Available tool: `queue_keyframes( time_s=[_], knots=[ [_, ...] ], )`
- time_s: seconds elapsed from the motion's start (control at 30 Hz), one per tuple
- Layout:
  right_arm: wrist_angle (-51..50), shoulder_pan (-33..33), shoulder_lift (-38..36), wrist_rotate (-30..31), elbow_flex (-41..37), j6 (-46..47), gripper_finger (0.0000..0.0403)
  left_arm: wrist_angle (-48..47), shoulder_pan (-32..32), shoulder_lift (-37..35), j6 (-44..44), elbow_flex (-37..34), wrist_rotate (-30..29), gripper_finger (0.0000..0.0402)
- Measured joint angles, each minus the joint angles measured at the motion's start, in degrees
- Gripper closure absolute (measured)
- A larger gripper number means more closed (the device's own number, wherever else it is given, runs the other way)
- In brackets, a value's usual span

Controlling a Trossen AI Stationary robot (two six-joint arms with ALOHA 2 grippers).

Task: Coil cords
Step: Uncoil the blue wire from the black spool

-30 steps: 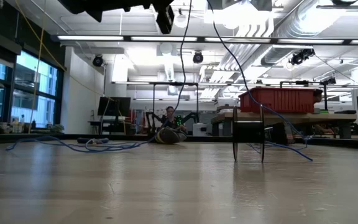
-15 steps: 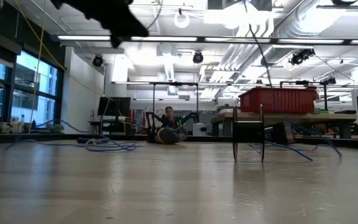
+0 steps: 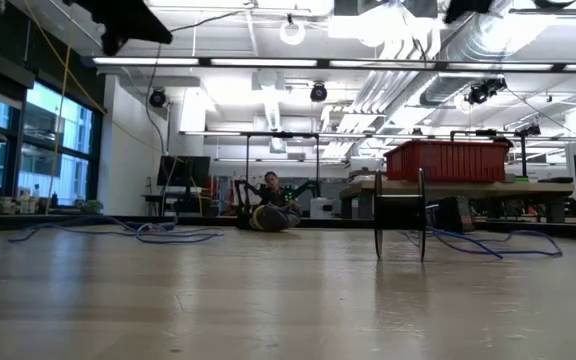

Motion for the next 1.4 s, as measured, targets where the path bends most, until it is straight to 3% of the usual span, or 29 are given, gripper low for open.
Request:
queue_keyframes(
  time_s=[0.1, 0.2, 0.3, 0.4, 0.6, 0.73, 1.0, 1.07, 1.27, 1.4],
  knots=[
    [-7.5, 0.0, -0.2, 9.4, 0.0, 8.2, 0.0403, -1.7, -0.1, -2.3, -1.0, 0.0, -4.2, 0.0401],
    [-12.4, 0.0, -0.2, 13.9, 0.0, 14.8, 0.0403, -3.0, -0.1, -4.2, -2.0, 0.0, -7.5, 0.0401],
    [-11.3, 0.0, -0.2, 13.7, 0.0, 14.5, 0.0403, -3.2, -0.1, -5.0, -4.9, 0.0, -8.1, 0.0401],
    [-9.5, 0.0, -0.2, 13.4, 0.0, 14.1, 0.0403, -3.4, -0.1, -5.0, -9.2, 0.0, -4.9, 0.0389],
    [-9.2, -0.2, -0.2, 13.4, 0.0, 12.9, 0.0403, -5.4, -0.1, -2.8, -10.0, 0.0, 4.5, 0.0312],
    [-9.0, -0.2, -0.2, 13.4, 0.0, 12.5, 0.0403, -5.9, -0.2, -0.4, -4.8, 0.0, 9.0, 0.0254],
    [-6.5, -0.2, -0.2, 11.6, 0.0, 12.0, 0.0403, -5.5, -2.4, 5.6, 2.4, 0.0, 9.2, 0.0182],
    [-4.8, -0.1, -0.2, 11.6, 0.0, 9.5, 0.0403, -1.6, -3.6, 7.4, 3.4, 0.0, 9.2, 0.0173],
    [10.7, -0.2, -0.2, 8.9, 0.0, -3.6, 0.0403, 24.3, -6.0, 17.5, 3.4, 0.0, 9.7, 0.0165],
    [21.9, -0.3, 0.2, 4.4, 0.0, -10.5, 0.0403, 40.3, -7.1, 27.3, 0.9, 0.0, 14.3, 0.0165]
  ],
)
